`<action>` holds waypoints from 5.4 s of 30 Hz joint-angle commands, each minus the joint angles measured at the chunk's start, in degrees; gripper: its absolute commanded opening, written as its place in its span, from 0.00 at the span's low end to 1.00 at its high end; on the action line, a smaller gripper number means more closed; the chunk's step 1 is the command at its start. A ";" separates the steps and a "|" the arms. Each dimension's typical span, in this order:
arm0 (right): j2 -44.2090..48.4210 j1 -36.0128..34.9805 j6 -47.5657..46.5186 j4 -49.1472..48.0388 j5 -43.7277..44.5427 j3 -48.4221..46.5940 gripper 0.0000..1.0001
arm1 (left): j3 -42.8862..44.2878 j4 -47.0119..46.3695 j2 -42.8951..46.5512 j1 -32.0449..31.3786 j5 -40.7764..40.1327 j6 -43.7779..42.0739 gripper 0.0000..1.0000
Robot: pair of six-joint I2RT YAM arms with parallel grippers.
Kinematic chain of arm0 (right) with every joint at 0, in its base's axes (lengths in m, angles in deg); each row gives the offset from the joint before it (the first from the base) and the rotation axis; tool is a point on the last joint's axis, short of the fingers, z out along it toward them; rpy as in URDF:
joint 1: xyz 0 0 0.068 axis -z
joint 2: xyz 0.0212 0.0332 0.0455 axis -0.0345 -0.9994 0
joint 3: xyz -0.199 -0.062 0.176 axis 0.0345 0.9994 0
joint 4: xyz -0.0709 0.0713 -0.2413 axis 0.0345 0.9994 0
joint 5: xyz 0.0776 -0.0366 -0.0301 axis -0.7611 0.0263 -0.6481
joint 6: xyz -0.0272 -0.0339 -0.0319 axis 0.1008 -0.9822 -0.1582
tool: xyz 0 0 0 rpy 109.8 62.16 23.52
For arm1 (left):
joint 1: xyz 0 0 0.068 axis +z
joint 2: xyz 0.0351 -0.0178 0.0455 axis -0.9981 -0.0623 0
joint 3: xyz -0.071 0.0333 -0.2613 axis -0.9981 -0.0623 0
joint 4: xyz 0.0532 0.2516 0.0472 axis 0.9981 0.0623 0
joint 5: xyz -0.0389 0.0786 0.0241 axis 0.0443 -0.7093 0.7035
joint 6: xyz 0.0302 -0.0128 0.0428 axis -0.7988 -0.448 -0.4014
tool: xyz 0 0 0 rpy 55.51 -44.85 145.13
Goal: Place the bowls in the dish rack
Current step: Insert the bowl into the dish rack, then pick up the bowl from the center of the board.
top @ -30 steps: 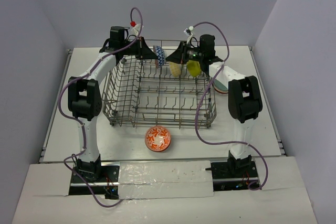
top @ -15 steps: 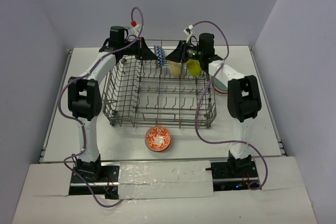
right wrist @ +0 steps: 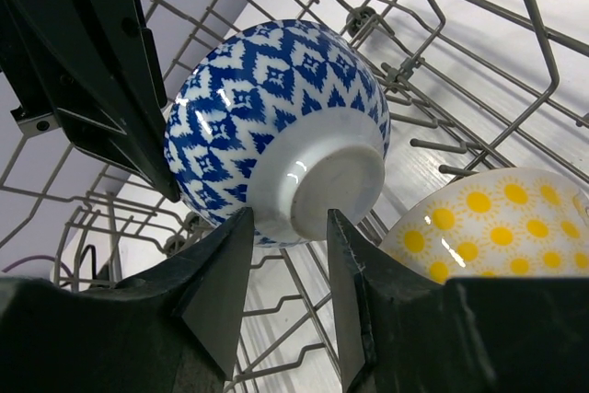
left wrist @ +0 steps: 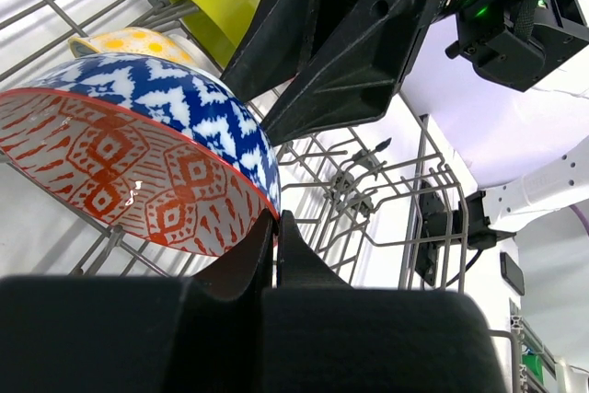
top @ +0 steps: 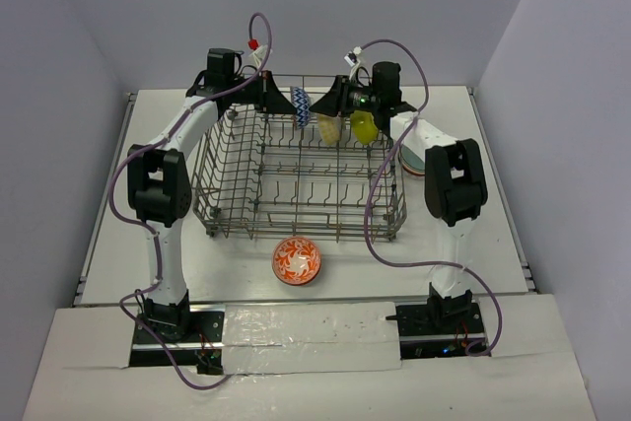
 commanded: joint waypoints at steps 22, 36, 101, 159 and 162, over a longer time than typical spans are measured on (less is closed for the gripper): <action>-0.80 -0.29 12.59 -22.84 -16.03 5.19 0.33 | 2.52 1.89 -1.28 -1.62 3.07 -0.63 0.00; -0.71 -0.29 12.59 -22.32 -16.47 3.96 0.25 | 3.49 4.80 -2.95 -1.62 -1.94 -1.69 0.04; 1.22 -0.11 -0.16 -0.87 -12.95 -5.09 0.21 | 7.53 23.15 -6.55 -1.88 -13.10 -8.81 0.19; 45.42 -14.50 -22.66 32.97 17.01 10.46 0.50 | -35.85 -2.23 59.68 -3.82 -53.61 -0.02 0.89; 51.13 -19.86 -22.83 33.49 20.00 13.98 0.52 | -40.17 0.31 64.96 -3.82 -61.15 1.65 0.89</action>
